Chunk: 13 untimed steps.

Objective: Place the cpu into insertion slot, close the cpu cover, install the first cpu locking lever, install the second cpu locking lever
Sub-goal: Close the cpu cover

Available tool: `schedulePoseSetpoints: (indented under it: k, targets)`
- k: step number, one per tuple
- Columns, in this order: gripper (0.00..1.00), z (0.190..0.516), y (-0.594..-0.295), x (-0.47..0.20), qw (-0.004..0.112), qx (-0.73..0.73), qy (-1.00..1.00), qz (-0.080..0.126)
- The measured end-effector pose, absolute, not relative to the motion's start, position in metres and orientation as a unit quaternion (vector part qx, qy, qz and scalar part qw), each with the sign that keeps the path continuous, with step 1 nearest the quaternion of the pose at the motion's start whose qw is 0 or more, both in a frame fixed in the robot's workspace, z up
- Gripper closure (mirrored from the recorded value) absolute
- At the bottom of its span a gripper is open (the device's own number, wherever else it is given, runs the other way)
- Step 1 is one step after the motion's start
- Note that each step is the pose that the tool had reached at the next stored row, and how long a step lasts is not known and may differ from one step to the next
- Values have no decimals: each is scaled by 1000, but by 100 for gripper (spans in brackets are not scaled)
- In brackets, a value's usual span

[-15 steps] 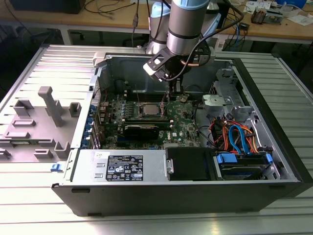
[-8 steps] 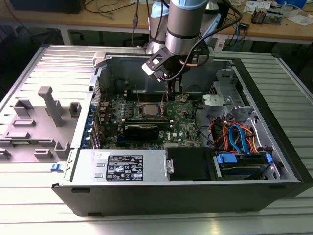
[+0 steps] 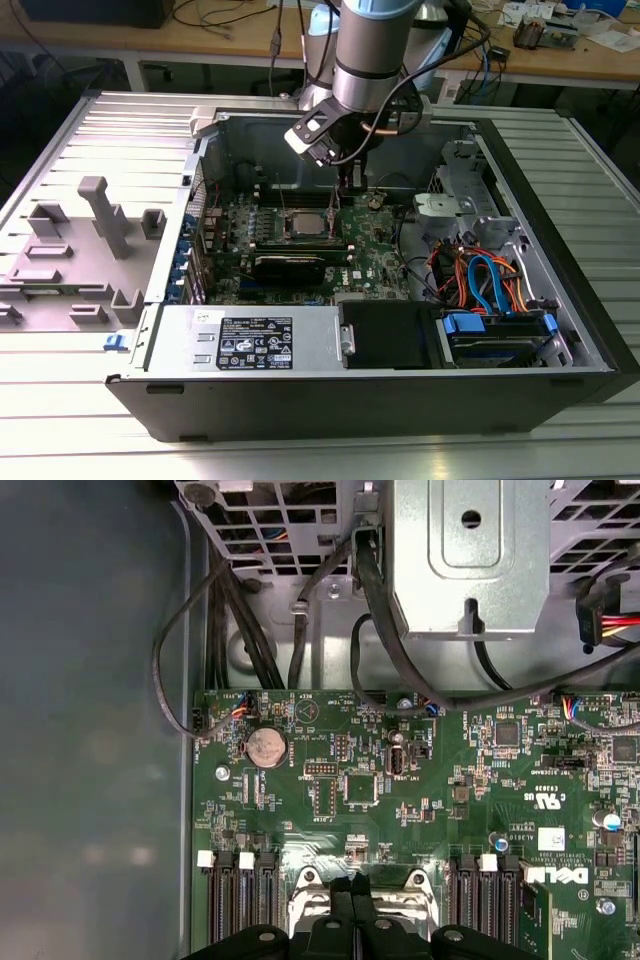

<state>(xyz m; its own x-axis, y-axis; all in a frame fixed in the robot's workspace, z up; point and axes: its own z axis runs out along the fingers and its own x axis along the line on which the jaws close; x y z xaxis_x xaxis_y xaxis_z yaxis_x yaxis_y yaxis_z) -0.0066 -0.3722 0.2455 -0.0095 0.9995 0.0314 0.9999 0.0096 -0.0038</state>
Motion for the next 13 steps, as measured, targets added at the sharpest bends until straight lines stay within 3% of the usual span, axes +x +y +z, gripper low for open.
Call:
schedulePoseSetpoints:
  k: [13]
  targets:
    - [89, 246, -372, -12, 13, -704, -710, -10]
